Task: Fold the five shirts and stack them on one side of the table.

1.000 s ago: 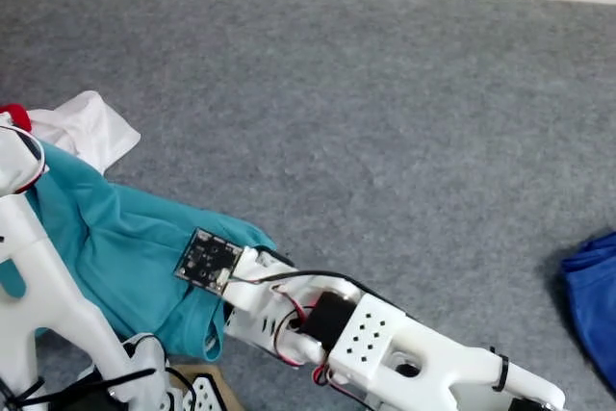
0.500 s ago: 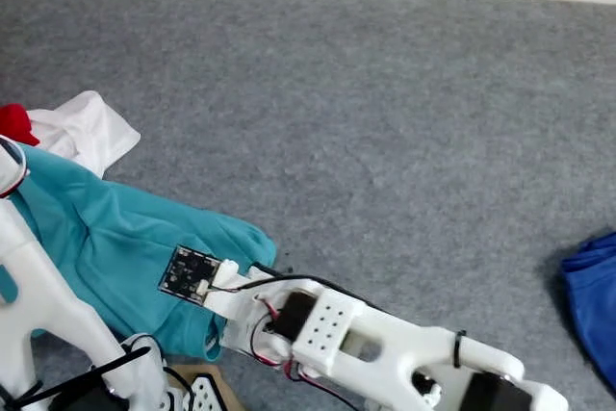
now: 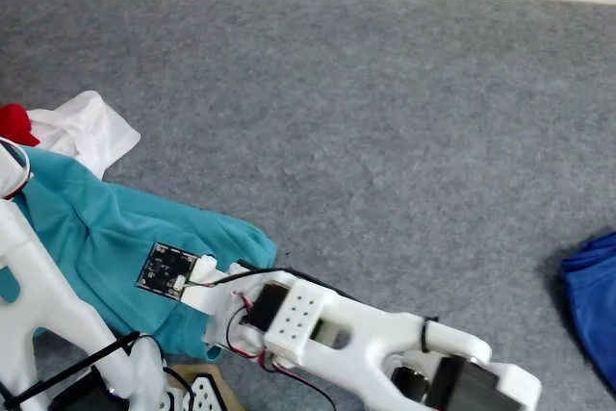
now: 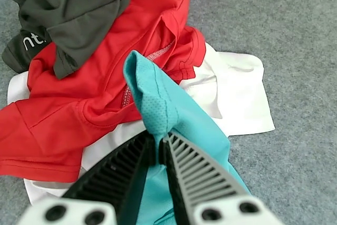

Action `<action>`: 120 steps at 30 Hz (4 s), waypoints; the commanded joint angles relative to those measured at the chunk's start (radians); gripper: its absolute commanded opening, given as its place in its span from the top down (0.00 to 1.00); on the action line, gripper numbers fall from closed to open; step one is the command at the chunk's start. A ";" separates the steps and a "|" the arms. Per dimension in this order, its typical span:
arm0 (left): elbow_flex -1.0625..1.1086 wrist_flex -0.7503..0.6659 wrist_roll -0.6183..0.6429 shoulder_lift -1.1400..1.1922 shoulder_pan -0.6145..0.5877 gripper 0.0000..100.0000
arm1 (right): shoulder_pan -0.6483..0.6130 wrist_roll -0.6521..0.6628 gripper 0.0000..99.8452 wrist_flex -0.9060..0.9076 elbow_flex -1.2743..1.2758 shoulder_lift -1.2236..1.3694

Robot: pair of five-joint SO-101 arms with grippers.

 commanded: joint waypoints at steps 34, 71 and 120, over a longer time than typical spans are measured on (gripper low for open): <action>0.059 -0.063 -0.005 -0.021 0.160 0.99 | 0.664 0.017 0.99 0.213 -0.085 -0.615; 0.263 -0.167 0.241 -0.021 0.444 0.99 | 1.176 -0.054 0.74 0.400 0.005 -0.710; 0.280 -0.173 0.242 -0.013 0.447 0.99 | 0.820 -0.227 0.74 0.120 0.305 -0.705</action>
